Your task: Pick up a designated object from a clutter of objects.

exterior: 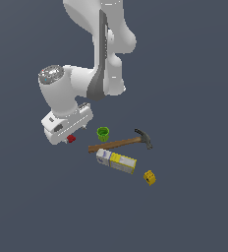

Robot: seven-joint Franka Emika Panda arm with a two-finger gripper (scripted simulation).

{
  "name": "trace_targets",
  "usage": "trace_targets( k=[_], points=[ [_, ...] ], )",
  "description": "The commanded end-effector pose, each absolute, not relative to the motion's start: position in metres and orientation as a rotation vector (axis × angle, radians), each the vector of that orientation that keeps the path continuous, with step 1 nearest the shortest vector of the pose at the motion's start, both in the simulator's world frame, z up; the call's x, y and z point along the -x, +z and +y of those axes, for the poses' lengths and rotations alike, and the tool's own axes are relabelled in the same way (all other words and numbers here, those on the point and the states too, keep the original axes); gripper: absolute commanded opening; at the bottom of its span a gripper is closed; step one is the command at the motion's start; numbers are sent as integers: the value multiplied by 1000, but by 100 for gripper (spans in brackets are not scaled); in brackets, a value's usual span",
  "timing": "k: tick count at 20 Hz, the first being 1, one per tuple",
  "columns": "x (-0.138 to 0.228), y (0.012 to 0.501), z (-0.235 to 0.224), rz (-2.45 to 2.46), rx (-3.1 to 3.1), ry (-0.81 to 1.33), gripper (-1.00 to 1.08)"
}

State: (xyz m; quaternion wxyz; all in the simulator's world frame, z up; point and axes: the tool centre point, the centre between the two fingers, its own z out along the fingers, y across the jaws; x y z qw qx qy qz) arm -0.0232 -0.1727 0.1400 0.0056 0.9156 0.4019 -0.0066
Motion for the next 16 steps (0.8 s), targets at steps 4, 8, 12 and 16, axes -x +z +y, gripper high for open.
trace_targets(
  k=[4, 8, 12, 16],
  points=[
    [37, 119, -195, 1402, -2802, -18, 100],
    [47, 105, -210, 1503, -2752, -14, 100],
    [57, 93, -222, 1589, -2706, -10, 100],
    [65, 83, -231, 1654, -2669, -6, 100]
  ],
)
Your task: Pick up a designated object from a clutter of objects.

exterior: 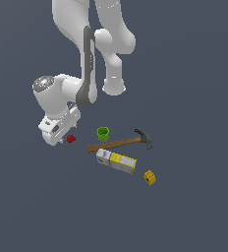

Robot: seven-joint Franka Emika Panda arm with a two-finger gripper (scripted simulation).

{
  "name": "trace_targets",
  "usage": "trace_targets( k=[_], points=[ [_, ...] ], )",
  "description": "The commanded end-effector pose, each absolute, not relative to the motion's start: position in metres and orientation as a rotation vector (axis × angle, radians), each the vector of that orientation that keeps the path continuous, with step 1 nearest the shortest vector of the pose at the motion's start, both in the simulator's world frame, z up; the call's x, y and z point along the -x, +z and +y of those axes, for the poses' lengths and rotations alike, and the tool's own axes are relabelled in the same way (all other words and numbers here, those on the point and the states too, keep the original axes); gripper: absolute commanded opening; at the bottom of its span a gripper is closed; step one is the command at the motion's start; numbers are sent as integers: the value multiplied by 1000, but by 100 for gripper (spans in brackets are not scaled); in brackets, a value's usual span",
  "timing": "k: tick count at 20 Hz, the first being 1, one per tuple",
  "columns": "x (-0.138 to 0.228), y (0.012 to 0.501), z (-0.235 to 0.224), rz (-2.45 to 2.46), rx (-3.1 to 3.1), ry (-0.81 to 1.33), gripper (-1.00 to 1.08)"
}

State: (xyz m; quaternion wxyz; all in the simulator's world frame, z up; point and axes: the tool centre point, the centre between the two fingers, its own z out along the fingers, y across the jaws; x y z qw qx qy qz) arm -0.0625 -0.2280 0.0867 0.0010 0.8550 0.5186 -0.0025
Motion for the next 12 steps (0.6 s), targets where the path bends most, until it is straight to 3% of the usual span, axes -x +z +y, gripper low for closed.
trace_targets(
  k=[1, 12],
  points=[
    [67, 82, -233, 1667, -2661, -5, 100],
    [75, 73, -241, 1724, -2627, -1, 100]
  ],
)
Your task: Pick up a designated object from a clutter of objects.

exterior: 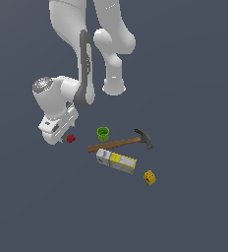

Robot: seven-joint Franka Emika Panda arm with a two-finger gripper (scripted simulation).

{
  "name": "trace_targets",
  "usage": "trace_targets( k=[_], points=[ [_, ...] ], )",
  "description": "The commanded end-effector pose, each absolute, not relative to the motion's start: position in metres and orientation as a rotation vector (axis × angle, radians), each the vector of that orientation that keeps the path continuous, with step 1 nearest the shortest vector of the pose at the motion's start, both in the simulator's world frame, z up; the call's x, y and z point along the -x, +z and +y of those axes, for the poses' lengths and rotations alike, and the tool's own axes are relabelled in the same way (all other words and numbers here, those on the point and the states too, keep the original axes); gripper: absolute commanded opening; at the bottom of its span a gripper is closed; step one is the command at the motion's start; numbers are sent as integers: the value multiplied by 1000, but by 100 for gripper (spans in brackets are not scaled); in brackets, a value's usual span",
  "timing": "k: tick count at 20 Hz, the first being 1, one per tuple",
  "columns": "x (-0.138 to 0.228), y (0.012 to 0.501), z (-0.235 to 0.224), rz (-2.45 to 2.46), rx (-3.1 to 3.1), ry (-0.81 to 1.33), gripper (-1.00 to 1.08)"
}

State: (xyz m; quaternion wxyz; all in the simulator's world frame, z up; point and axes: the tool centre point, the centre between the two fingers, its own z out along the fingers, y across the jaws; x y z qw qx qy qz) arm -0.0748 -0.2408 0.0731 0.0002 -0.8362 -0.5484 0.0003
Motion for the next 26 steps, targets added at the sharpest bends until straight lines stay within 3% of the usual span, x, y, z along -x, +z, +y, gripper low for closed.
trace_targets(
  k=[1, 19, 20, 26],
  points=[
    [75, 73, -241, -1724, 2626, 1, 100],
    [75, 23, -241, -1728, 2623, 0, 100],
    [75, 23, -241, -1728, 2623, 0, -100],
    [75, 23, -241, -1728, 2623, 0, -100]
  ],
)
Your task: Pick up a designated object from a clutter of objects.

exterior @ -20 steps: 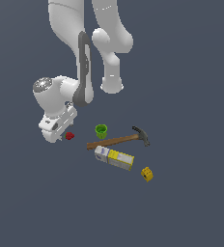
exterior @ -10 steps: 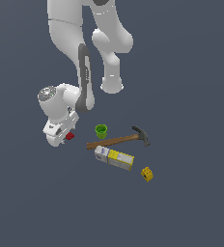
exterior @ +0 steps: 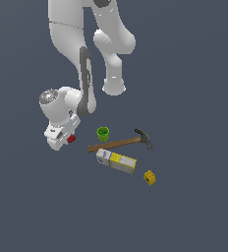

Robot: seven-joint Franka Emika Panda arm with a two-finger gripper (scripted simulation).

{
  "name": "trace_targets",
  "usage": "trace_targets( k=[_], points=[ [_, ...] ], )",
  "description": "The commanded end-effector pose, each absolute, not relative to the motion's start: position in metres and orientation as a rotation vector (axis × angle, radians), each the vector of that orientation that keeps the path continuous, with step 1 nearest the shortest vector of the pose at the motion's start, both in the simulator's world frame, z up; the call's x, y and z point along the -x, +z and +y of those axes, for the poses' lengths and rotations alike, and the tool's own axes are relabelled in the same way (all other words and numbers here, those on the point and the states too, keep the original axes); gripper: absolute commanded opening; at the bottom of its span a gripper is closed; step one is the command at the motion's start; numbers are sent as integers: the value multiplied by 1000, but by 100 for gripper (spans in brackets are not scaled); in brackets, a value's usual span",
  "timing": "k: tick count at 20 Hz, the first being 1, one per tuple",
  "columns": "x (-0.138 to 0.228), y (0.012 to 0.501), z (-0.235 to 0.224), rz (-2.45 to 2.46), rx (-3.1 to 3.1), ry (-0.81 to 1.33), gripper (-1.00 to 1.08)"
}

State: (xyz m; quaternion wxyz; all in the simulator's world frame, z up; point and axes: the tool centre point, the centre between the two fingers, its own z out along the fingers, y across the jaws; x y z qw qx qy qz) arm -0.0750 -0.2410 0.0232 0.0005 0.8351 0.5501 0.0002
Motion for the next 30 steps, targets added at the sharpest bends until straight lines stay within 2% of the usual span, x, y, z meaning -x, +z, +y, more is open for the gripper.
trace_targets(
  k=[1, 8, 15, 21, 30],
  points=[
    [75, 23, -241, 1728, -2624, 0, -100],
    [75, 26, -237, 1728, -2622, 1, -100],
    [72, 47, -213, 1728, -2622, 0, -100],
    [66, 82, -173, 1729, -2621, -2, -100],
    [55, 156, -88, 1729, -2620, -5, -100]
  ],
)
